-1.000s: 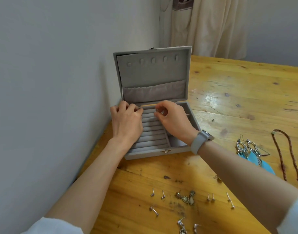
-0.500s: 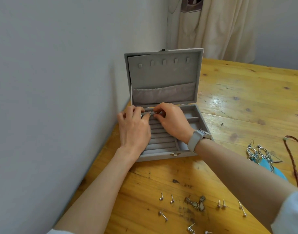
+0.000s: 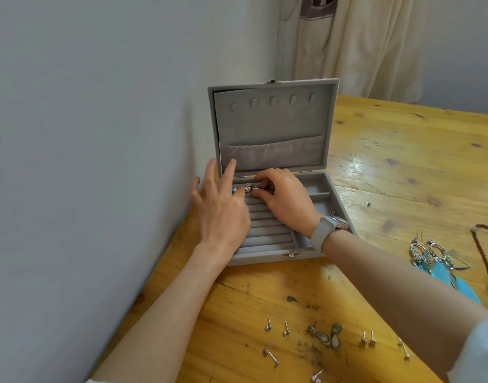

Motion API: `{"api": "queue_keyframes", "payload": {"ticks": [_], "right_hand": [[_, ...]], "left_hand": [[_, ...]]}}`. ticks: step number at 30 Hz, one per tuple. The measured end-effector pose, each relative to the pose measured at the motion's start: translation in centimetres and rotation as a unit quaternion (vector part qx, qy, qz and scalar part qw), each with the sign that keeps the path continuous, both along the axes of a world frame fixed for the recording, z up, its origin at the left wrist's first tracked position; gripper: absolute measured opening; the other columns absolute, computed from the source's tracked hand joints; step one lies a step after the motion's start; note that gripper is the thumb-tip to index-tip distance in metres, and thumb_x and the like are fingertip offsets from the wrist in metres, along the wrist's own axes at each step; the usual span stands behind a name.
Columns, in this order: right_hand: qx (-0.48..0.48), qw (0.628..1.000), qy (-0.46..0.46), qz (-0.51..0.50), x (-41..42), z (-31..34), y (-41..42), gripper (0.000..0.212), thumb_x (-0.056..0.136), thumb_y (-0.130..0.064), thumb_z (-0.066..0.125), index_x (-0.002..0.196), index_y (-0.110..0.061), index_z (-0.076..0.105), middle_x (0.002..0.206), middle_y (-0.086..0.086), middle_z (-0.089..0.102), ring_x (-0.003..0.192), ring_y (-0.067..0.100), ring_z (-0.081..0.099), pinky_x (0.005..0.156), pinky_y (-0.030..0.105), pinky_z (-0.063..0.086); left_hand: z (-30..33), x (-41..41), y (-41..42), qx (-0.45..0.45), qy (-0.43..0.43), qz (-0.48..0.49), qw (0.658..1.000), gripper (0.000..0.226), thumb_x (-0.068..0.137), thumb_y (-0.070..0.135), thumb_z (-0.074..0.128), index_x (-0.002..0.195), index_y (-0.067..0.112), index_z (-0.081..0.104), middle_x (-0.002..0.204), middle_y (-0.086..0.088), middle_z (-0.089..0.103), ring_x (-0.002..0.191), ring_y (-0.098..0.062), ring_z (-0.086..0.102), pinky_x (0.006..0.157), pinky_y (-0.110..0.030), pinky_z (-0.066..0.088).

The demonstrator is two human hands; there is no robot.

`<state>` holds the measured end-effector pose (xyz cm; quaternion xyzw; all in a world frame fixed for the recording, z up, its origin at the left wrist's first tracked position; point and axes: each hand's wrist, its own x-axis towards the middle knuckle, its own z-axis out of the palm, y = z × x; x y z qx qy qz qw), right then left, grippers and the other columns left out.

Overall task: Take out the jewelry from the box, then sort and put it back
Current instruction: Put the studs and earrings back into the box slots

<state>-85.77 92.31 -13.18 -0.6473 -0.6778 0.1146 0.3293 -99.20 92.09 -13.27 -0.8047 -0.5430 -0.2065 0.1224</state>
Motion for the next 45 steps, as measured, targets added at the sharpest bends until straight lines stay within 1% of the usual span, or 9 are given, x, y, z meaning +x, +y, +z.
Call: {"api": "queue_keyframes", "payload": {"ticks": [6, 16, 19, 23, 27, 31, 34, 41, 45], "right_hand": [[0.011, 1.0, -0.013, 0.006, 0.1, -0.1, 0.0, 0.015, 0.084, -0.011, 0.058, 0.099, -0.008, 0.063, 0.096, 0.009, 0.063, 0.094, 0.025, 0.052, 0.079, 0.035, 0.043], [-0.009, 1.0, 0.02, 0.018, 0.3, 0.3, -0.5, 0.025, 0.084, -0.014, 0.059, 0.109, -0.011, 0.057, 0.098, 0.003, 0.063, 0.097, 0.02, 0.053, 0.086, 0.04, 0.045], [0.006, 1.0, 0.023, 0.018, 0.8, 0.9, -2.1, 0.026, 0.085, -0.012, 0.059, 0.111, -0.009, 0.057, 0.103, 0.005, 0.059, 0.097, 0.018, 0.053, 0.087, 0.034, 0.045], [0.049, 0.997, 0.042, 0.036, 1.2, 2.5, -6.6, 0.02, 0.084, -0.007, 0.059, 0.104, -0.007, 0.061, 0.092, -0.002, 0.056, 0.087, 0.012, 0.05, 0.08, 0.023, 0.042], [0.007, 0.995, 0.038, 0.09, 1.4, 3.2, -12.8, 0.013, 0.085, -0.009, 0.06, 0.097, -0.009, 0.064, 0.086, -0.007, 0.054, 0.081, 0.009, 0.048, 0.074, 0.012, 0.038], [-0.08, 0.986, -0.016, 0.145, 1.4, 1.9, -17.3, 0.011, 0.084, -0.019, 0.062, 0.094, -0.017, 0.064, 0.089, -0.009, 0.056, 0.086, 0.01, 0.044, 0.076, 0.022, 0.038], [-0.101, 0.98, -0.076, 0.156, 1.0, 1.0, -18.6, 0.015, 0.083, -0.028, 0.062, 0.098, -0.024, 0.063, 0.098, -0.007, 0.058, 0.095, 0.011, 0.042, 0.083, 0.026, 0.032], [-0.083, 0.976, -0.151, 0.133, -0.4, 0.3, -19.1, 0.019, 0.086, -0.036, 0.056, 0.101, -0.026, 0.061, 0.103, -0.007, 0.056, 0.099, 0.016, 0.042, 0.085, 0.032, 0.029], [-0.07, 0.978, -0.157, 0.121, -0.7, 0.2, -18.9, 0.015, 0.088, -0.033, 0.054, 0.097, -0.025, 0.062, 0.101, -0.005, 0.057, 0.098, 0.018, 0.043, 0.085, 0.035, 0.031]], "left_hand": [[-0.2, -0.1, 0.3, -0.017, -0.015, -0.025, 0.999, 0.017, 0.072, 0.01, 0.068, 0.087, 0.015, 0.073, 0.138, -0.009, 0.046, 0.131, -0.038, 0.029, 0.098, -0.059, 0.027], [-0.1, -0.1, 0.2, -0.024, -0.03, -0.02, 0.999, 0.017, 0.077, 0.012, 0.063, 0.091, 0.013, 0.072, 0.135, -0.012, 0.048, 0.131, -0.036, 0.031, 0.1, -0.057, 0.025], [0.3, -0.3, -0.5, -0.008, -0.071, -0.034, 0.997, 0.023, 0.079, 0.011, 0.061, 0.1, 0.013, 0.07, 0.132, -0.013, 0.05, 0.13, -0.034, 0.034, 0.1, -0.055, 0.026], [1.2, -0.9, -3.7, -0.005, -0.144, -0.058, 0.988, 0.027, 0.081, 0.015, 0.059, 0.106, 0.016, 0.067, 0.127, -0.011, 0.053, 0.125, -0.03, 0.04, 0.1, -0.049, 0.027], [1.8, -2.5, -8.6, -0.062, -0.225, -0.062, 0.97, 0.024, 0.081, 0.021, 0.057, 0.103, 0.016, 0.066, 0.112, -0.004, 0.056, 0.11, -0.023, 0.048, 0.095, -0.04, 0.033], [1.5, -4.0, -13.4, -0.202, -0.274, -0.085, 0.936, 0.011, 0.084, 0.017, 0.061, 0.094, 0.02, 0.065, 0.097, 0.012, 0.052, 0.099, -0.007, 0.048, 0.093, -0.037, 0.04], [0.7, -4.6, -15.7, -0.259, -0.286, -0.085, 0.919, 0.011, 0.085, 0.018, 0.061, 0.09, 0.028, 0.061, 0.094, 0.018, 0.052, 0.096, -0.003, 0.048, 0.093, -0.032, 0.04], [-0.2, -5.2, -16.6, -0.294, -0.265, -0.087, 0.914, 0.012, 0.084, 0.023, 0.062, 0.093, 0.031, 0.063, 0.096, 0.017, 0.056, 0.099, -0.004, 0.047, 0.096, -0.039, 0.038], [-0.1, -4.7, -16.2, -0.29, -0.219, -0.092, 0.927, 0.014, 0.084, 0.03, 0.061, 0.098, 0.033, 0.064, 0.098, 0.02, 0.053, 0.101, -0.003, 0.044, 0.09, -0.027, 0.026]]}}
